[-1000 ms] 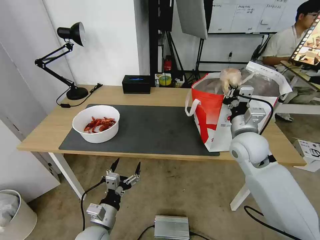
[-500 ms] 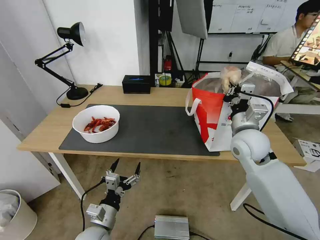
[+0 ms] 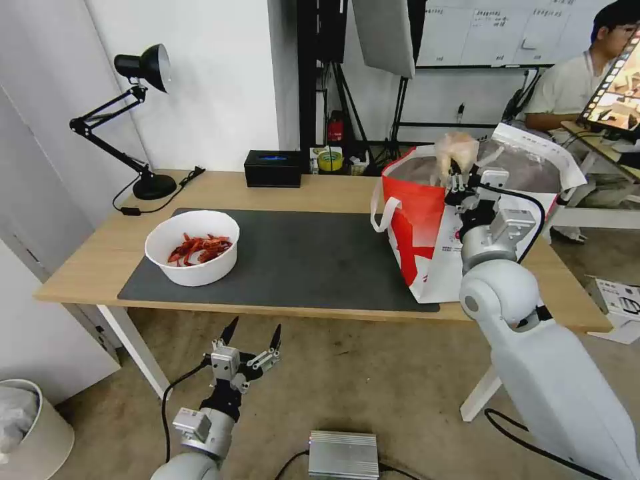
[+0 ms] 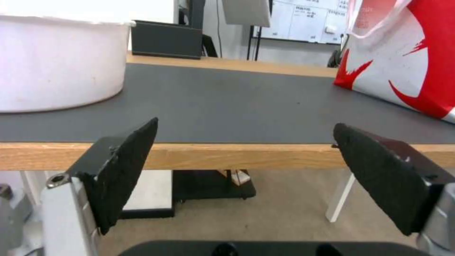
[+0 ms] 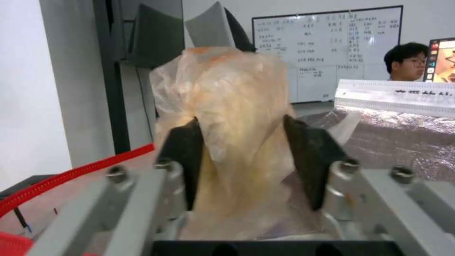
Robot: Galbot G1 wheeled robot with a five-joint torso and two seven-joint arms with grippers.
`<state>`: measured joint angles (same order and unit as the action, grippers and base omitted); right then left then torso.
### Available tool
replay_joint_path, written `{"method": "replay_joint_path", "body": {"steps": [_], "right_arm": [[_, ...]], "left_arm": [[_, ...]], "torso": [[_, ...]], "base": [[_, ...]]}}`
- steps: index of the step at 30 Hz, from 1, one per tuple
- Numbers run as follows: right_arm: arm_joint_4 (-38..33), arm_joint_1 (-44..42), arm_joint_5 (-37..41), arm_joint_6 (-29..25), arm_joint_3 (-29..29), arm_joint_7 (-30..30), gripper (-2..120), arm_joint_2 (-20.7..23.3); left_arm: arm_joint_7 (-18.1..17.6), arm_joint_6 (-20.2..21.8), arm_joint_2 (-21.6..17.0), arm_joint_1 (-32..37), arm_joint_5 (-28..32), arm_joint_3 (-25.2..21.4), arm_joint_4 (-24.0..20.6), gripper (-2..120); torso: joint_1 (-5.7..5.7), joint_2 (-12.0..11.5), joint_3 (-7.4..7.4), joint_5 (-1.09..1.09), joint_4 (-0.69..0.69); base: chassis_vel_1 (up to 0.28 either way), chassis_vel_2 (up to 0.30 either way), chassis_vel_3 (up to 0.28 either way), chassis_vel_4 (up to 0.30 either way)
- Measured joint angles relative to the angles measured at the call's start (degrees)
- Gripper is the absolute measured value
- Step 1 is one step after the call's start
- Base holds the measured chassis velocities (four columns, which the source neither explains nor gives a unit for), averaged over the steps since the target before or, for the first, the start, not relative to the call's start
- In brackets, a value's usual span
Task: Pick up the trash from the table and place it into the takeout bag.
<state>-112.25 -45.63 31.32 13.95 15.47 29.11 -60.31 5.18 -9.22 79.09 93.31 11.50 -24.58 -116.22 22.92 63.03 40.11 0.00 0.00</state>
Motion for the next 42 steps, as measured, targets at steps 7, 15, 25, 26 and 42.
{"method": "replay_joint_path", "body": {"steps": [7,15,25,26,42], "right_arm": [[-0.3,-0.2,-0.1,0.2,0.1,0.0,76,0.2],[-0.5,-0.6,-0.1,0.2,0.3,0.0,100,0.4],[-0.4,-0.6,-0.1,0.2,0.3,0.0,100,0.4],[-0.4,-0.6,-0.1,0.2,0.3,0.0,100,0.4],[-0.7,-0.5,-0.1,-0.4,0.5,-0.2,100,0.4]], "left_arm": [[0.0,0.0,-0.1,0.0,0.0,0.0,-0.1,100],[0.0,-0.1,-0.1,0.1,0.0,0.0,-0.2,100],[0.0,-0.1,-0.1,0.1,-0.1,0.1,-0.2,100],[0.0,-0.1,-0.1,0.1,-0.1,0.1,-0.1,100],[0.0,-0.3,-0.1,0.3,-0.1,-0.4,-0.8,100]], "torso": [[0.0,0.0,0.0,0.0,0.0],[0.0,0.0,0.0,0.0,0.0],[0.0,0.0,0.0,0.0,0.0],[0.0,0.0,0.0,0.0,0.0],[0.0,0.0,0.0,0.0,0.01]], "base": [[0.0,0.0,0.0,0.0],[0.0,0.0,0.0,0.0],[0.0,0.0,0.0,0.0],[0.0,0.0,0.0,0.0],[0.0,0.0,0.0,0.0]]}}
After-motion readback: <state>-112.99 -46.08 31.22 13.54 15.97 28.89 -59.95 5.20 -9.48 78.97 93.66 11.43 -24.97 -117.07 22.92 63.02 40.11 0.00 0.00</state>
